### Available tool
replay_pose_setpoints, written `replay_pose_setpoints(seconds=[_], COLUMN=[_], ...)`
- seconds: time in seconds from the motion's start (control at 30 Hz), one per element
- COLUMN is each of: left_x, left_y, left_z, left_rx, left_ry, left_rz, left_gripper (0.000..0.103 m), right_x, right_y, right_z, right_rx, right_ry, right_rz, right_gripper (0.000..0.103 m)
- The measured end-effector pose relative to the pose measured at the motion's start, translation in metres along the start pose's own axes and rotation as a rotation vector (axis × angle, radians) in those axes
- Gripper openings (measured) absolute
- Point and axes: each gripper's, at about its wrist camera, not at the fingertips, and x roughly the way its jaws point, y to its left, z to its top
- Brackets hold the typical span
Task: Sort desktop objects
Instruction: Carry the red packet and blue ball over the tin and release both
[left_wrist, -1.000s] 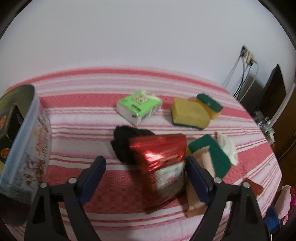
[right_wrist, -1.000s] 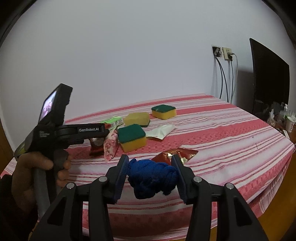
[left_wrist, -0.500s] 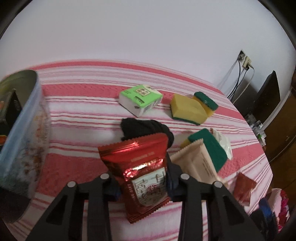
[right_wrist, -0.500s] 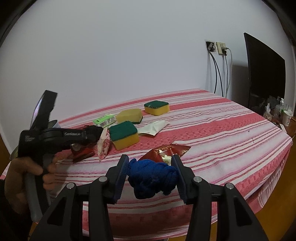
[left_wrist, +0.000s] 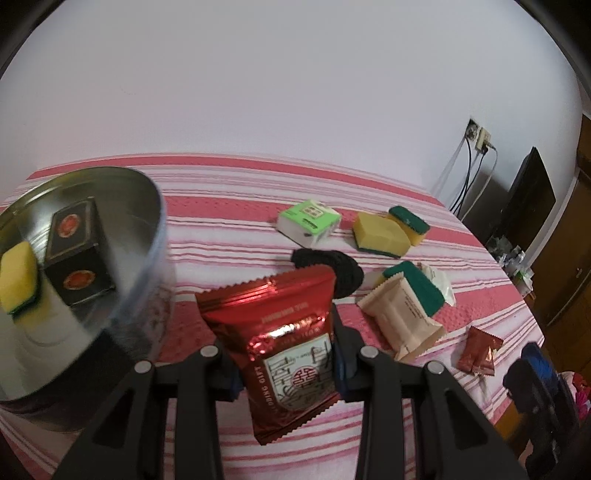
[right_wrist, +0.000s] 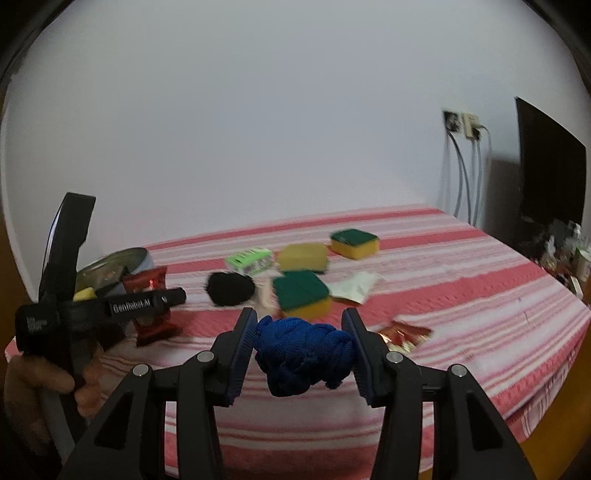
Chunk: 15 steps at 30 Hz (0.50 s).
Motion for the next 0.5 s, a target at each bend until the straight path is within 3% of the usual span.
replay_pose_setpoints(seconds=[0.43,0.5], left_x=[-0.037,-0.038], left_y=[0.042,0.048], left_z=[0.0,0.001], left_rx=[-0.035,-0.047], left_ry=[-0.081,-0.08], left_rz=[0.049,0.028], left_gripper=[0.035,0.035], right_x=[0.002,0.003], right_y=[0.064,0.073], right_z=[0.018,0.02], right_rx=[-0.082,-0.093], right_ry=[-0.038,-0.042], right_rz=[0.112,0.13], right_gripper=[0.051,0.051])
